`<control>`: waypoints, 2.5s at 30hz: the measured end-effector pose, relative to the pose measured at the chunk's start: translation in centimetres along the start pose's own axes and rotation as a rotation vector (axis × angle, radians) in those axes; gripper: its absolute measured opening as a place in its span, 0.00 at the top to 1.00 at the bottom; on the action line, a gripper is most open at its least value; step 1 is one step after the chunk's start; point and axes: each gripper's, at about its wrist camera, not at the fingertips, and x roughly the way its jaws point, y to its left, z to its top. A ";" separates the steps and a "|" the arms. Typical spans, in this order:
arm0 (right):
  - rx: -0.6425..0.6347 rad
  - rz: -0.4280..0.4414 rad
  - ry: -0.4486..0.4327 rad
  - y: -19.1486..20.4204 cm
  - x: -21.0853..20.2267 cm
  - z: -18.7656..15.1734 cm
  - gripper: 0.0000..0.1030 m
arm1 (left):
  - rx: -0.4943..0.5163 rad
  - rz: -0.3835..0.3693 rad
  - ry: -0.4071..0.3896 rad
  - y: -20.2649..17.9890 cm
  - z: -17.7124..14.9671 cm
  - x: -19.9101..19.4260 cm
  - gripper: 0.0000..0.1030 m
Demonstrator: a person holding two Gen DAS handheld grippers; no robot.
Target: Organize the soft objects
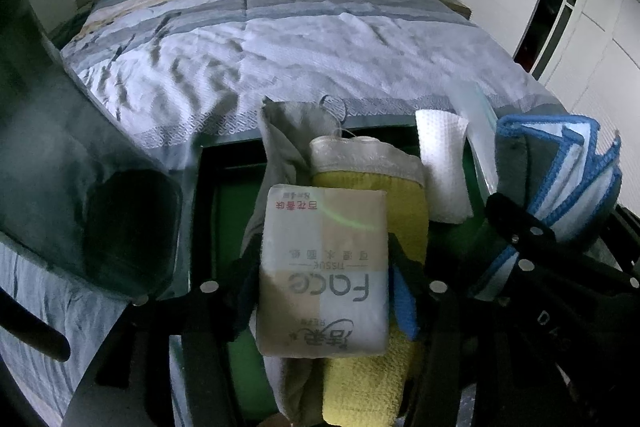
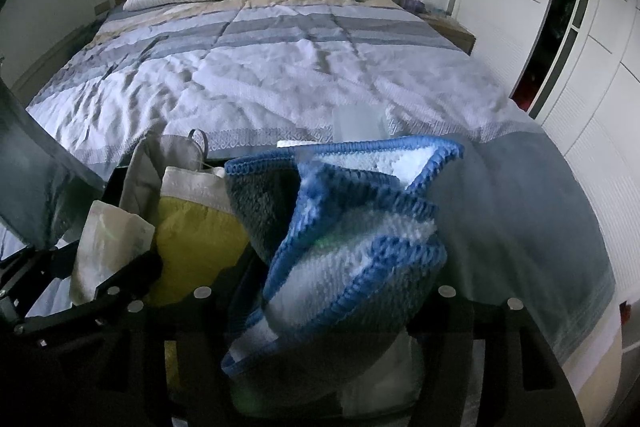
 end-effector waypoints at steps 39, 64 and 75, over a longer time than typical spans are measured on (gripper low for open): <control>0.066 0.011 -0.092 -0.7 -3.7 0.3 0.19 | -0.020 0.053 -0.078 1.0 0.7 -2.6 0.32; 0.082 -0.035 -0.185 0.8 -9.8 -1.1 0.15 | -0.009 0.009 -0.097 0.7 -1.5 -7.0 0.32; 0.074 -0.035 -0.235 2.0 -14.6 -4.4 0.15 | 0.018 -0.003 -0.118 2.3 -4.7 -11.0 0.29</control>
